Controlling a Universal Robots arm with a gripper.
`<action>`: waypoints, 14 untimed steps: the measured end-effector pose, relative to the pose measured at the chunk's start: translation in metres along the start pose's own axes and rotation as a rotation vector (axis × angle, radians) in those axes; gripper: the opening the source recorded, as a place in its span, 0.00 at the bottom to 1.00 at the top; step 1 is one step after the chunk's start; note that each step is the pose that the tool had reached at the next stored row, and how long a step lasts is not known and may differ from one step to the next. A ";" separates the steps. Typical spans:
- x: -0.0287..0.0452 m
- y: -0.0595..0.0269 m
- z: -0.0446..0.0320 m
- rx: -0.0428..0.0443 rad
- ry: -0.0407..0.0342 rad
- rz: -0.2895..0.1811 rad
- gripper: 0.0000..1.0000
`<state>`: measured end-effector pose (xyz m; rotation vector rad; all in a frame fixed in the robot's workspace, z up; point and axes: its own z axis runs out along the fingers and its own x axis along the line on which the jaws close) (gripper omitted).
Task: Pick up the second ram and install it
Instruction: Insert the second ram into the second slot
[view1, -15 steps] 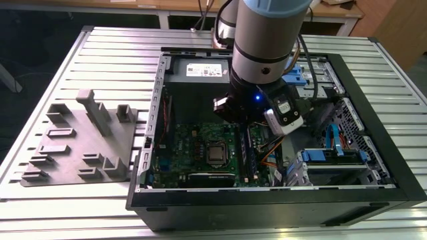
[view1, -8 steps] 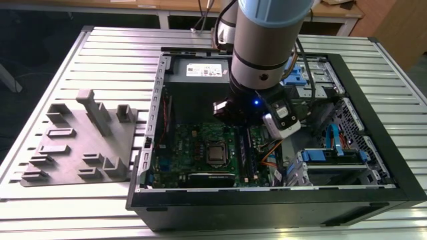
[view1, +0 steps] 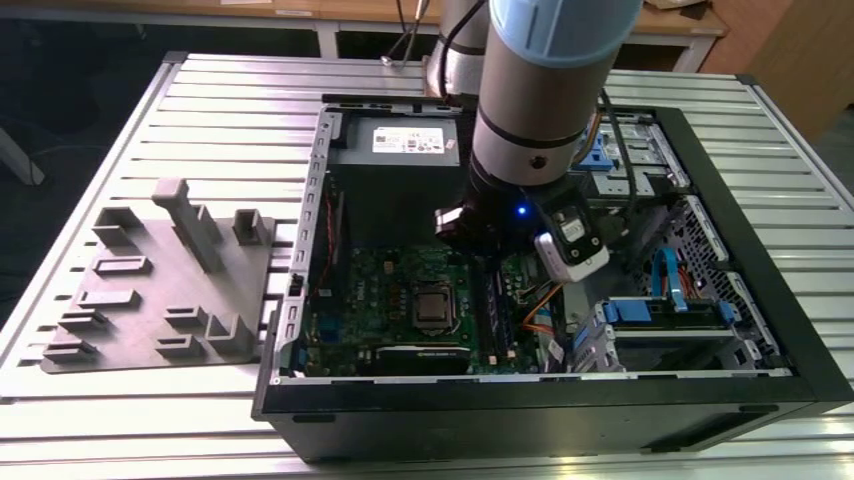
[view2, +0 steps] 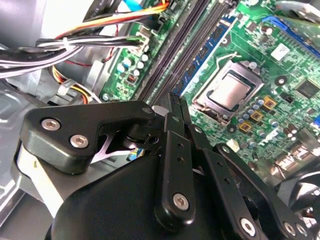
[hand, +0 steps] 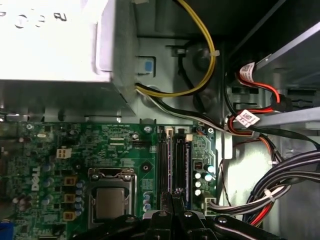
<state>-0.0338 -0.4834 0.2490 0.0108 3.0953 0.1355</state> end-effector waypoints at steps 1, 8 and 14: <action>-0.0002 -0.0007 0.0012 0.0000 0.0000 0.000 0.08; -0.0002 -0.0045 0.0072 -0.0005 -0.0001 0.000 0.08; -0.0001 -0.0060 0.0106 -0.0006 -0.0001 0.000 0.08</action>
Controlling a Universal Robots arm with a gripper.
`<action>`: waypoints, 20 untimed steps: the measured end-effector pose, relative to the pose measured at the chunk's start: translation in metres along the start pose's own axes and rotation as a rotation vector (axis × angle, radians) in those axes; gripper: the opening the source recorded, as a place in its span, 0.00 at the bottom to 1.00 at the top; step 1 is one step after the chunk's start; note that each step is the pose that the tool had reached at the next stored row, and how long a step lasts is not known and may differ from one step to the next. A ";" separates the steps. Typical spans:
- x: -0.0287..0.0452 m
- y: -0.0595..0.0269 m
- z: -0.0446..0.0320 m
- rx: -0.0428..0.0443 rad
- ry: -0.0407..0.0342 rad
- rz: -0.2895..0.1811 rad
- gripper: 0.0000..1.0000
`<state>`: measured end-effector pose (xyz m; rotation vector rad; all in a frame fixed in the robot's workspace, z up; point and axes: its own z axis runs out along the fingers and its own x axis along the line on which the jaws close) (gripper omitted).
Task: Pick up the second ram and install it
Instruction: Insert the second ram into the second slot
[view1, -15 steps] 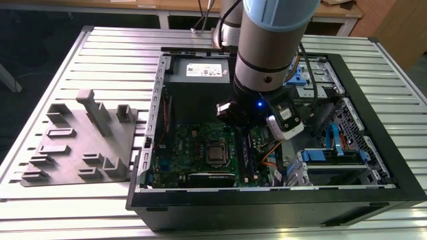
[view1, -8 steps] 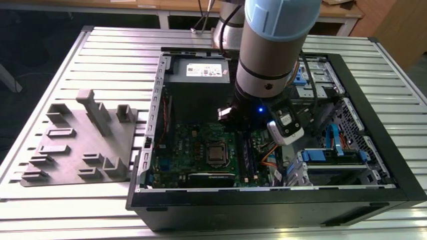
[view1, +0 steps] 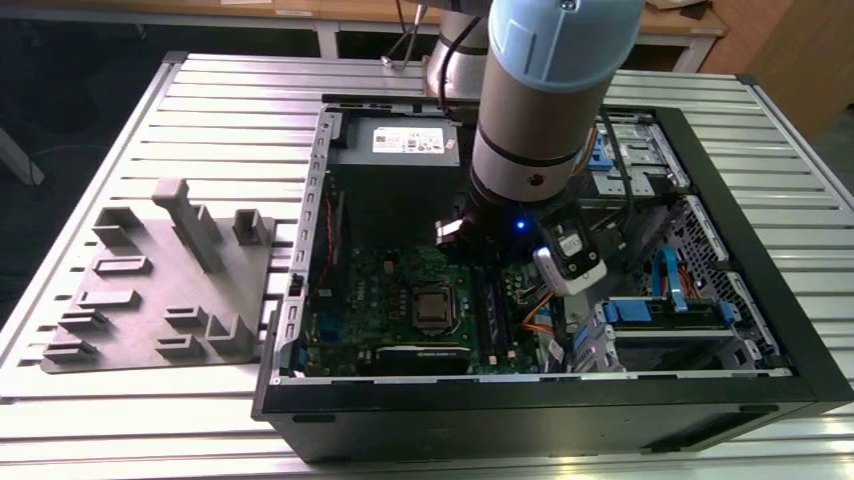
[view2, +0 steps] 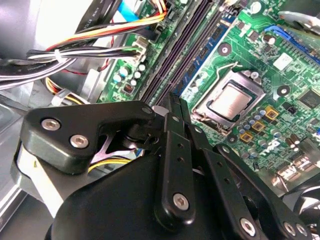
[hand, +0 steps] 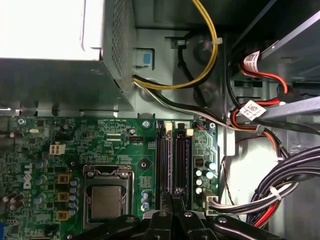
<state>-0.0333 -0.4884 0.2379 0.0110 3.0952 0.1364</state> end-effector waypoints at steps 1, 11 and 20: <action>0.0000 -0.0003 0.0006 -0.0001 0.0000 0.000 0.08; 0.0001 -0.0026 0.0030 -0.0004 0.0000 0.000 0.08; 0.0002 -0.0033 0.0054 -0.0001 0.0001 0.000 0.08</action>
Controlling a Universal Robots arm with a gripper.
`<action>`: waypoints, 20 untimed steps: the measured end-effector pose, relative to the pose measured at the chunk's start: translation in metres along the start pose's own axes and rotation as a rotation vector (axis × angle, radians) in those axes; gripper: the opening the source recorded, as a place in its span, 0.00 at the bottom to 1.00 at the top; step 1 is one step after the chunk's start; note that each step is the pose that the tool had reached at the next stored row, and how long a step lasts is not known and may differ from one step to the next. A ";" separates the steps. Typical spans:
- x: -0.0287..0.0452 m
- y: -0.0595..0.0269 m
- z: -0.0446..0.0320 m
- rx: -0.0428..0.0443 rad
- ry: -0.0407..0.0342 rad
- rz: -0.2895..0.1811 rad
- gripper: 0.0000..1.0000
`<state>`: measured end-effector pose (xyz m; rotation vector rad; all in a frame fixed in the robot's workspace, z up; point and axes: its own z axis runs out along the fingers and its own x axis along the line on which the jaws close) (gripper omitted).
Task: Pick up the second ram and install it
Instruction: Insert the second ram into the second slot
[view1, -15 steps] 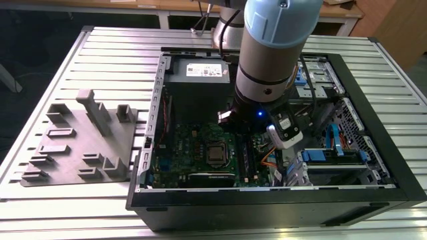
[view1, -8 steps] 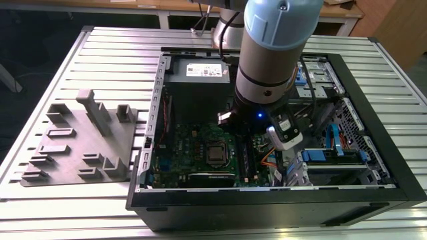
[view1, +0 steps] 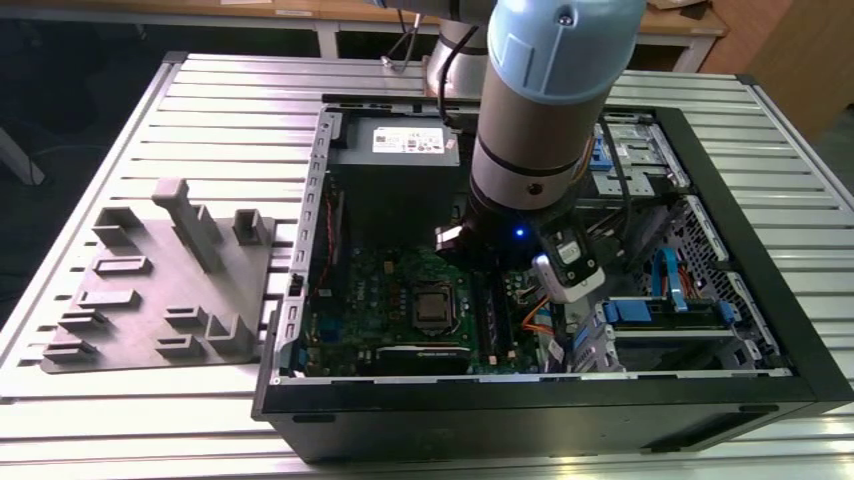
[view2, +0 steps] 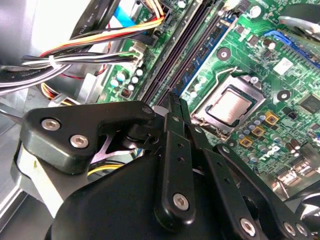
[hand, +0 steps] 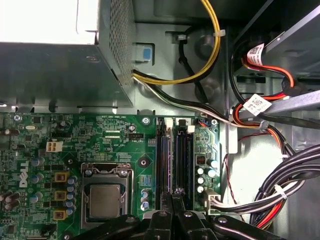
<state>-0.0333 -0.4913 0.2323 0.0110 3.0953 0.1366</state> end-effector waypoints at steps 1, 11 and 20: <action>0.0000 0.0000 0.0000 0.0001 0.0000 0.000 0.08; 0.0001 -0.0003 0.0030 0.0003 -0.0001 0.000 0.08; 0.0001 -0.0003 0.0032 0.0051 0.0000 0.000 0.08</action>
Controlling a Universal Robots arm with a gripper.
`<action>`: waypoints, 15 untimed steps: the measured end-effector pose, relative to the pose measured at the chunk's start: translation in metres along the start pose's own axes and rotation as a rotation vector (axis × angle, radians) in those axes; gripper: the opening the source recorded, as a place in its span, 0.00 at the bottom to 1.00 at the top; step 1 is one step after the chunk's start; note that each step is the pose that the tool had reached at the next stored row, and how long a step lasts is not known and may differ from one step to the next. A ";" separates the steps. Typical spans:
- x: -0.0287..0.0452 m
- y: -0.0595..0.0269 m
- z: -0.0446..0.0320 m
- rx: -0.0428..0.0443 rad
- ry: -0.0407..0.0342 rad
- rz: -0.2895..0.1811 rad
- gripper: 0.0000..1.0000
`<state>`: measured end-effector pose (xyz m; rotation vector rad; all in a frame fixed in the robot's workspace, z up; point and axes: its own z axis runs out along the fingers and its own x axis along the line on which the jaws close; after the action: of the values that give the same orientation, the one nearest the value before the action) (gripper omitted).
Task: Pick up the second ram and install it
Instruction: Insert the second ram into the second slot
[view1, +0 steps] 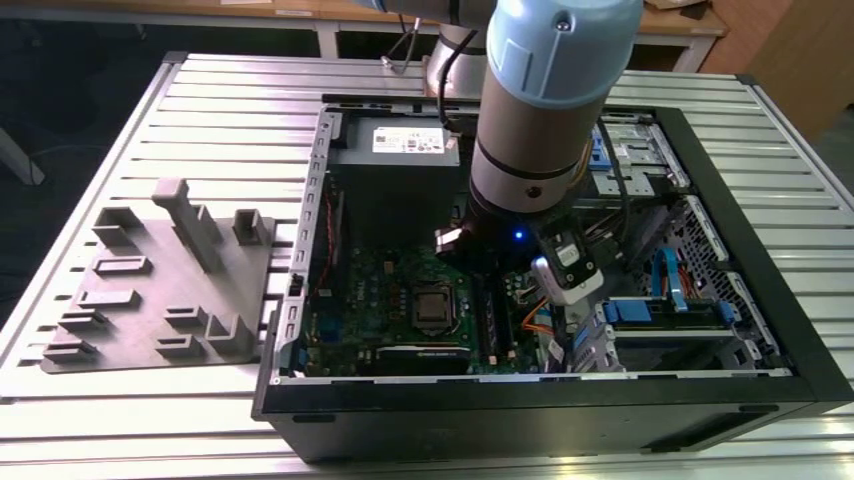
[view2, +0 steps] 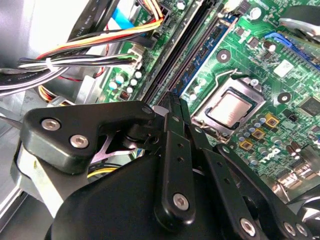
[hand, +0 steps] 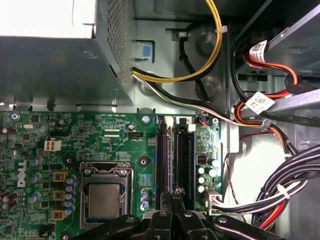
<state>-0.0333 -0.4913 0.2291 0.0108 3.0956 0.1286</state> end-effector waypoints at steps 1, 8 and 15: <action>0.0000 0.0000 0.0002 0.0000 0.0000 0.000 0.08; 0.0001 -0.0006 0.0004 -0.0003 -0.0001 0.000 0.08; 0.0002 -0.0017 0.0007 -0.0001 0.0000 0.000 0.08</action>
<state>-0.0334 -0.4929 0.2283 0.0107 3.0955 0.1288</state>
